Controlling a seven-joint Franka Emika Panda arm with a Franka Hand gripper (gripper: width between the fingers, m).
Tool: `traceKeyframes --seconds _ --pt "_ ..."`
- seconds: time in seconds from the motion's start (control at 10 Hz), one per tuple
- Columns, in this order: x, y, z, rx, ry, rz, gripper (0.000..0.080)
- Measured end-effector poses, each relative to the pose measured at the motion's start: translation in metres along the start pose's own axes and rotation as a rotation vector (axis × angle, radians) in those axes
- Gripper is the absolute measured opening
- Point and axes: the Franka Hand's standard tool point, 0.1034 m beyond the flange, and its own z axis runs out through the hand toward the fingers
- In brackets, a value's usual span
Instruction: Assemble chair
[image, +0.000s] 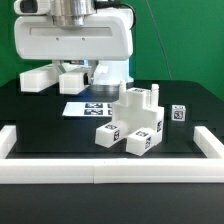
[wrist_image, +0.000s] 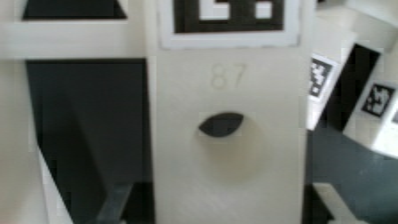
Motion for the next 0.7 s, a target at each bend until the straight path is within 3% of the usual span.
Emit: traceKeyframes --seconds 0.4,0.7 --pt "-0.008 -0.043 -0.012 0.016 0.002 0.336 0.0288" --pt "-0.009 -0.045 -0.009 0.021 -0.004 0.396 0.0288"
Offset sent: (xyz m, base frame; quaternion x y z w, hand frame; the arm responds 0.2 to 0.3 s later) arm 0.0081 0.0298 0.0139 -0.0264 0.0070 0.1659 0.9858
